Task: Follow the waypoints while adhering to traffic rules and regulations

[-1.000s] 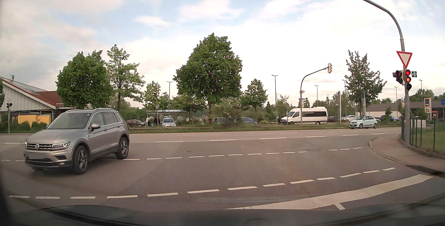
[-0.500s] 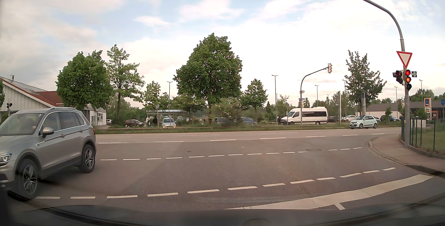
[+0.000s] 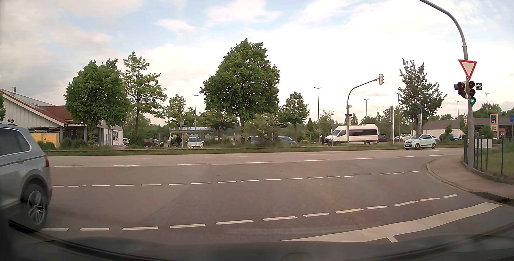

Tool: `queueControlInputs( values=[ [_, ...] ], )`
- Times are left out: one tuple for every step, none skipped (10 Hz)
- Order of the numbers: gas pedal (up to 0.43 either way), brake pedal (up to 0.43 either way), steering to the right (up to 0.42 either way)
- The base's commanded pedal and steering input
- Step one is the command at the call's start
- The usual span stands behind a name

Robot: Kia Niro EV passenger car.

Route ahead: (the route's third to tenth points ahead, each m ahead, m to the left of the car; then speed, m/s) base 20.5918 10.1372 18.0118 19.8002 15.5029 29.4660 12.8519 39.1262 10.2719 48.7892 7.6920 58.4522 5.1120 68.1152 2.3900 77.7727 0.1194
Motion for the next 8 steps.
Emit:
queueControlInputs(
  values=[
    [0.138,0.000,-0.001],
    [0.177,0.000,-0.001],
    [0.209,0.000,-0.003],
    [0.220,0.000,-0.016],
    [0.220,0.000,-0.030],
    [0.220,0.000,-0.042],
    [0.228,0.000,-0.058],
    [0.248,0.000,-0.073]
  ],
)
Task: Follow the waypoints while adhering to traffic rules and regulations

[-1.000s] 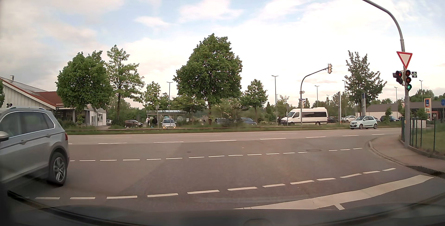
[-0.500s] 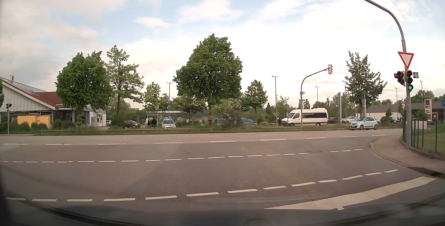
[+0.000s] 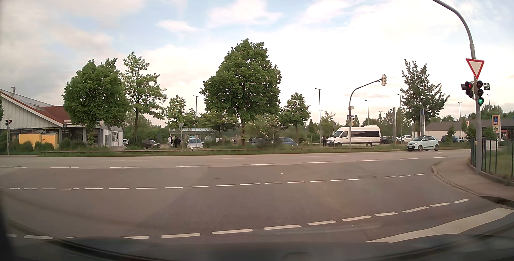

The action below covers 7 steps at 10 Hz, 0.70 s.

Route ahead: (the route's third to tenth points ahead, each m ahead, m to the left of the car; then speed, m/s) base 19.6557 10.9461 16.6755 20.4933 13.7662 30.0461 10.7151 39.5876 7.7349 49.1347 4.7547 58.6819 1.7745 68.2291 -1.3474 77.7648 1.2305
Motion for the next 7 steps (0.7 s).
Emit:
queueControlInputs(
  values=[
    [0.268,0.000,-0.097],
    [0.268,0.000,-0.114],
    [0.268,0.000,-0.129],
    [0.268,0.000,-0.134],
    [0.268,0.000,-0.135],
    [0.268,0.000,-0.135],
    [0.260,0.000,-0.135]
  ],
)
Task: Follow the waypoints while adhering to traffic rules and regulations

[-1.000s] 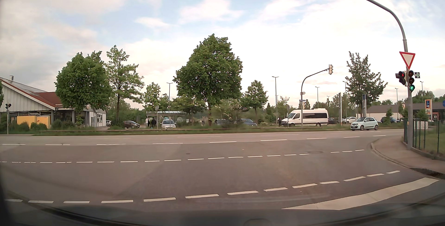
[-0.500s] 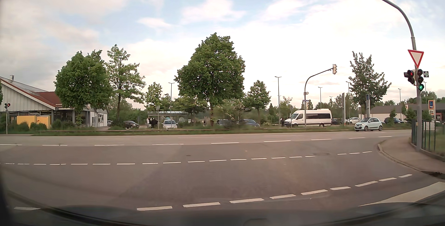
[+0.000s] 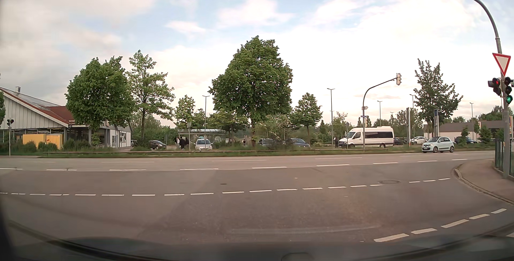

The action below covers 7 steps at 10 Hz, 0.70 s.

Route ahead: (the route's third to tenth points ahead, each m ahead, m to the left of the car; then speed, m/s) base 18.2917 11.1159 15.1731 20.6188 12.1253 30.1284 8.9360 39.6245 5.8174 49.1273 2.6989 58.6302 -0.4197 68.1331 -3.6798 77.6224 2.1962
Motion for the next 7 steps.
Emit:
queueControlInputs(
  values=[
    [0.260,0.000,-0.135],
    [0.260,0.000,-0.134],
    [0.260,0.000,-0.133],
    [0.260,0.000,-0.132],
    [0.260,0.000,-0.132],
    [0.260,0.000,-0.132],
    [0.260,0.000,-0.132]
  ],
)
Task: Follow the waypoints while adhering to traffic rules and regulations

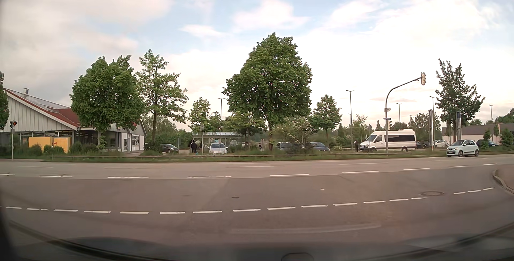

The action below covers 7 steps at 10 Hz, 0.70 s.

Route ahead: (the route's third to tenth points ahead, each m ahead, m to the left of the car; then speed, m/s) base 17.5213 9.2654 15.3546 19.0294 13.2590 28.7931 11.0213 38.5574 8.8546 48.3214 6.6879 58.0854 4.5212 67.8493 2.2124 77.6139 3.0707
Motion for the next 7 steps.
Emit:
queueControlInputs(
  values=[
    [0.240,0.000,-0.132],
    [0.228,0.000,-0.131],
    [0.220,0.000,-0.120],
    [0.220,0.000,-0.114],
    [0.209,0.000,-0.114],
    [0.209,0.000,-0.114],
    [0.197,0.000,-0.114]
  ],
)
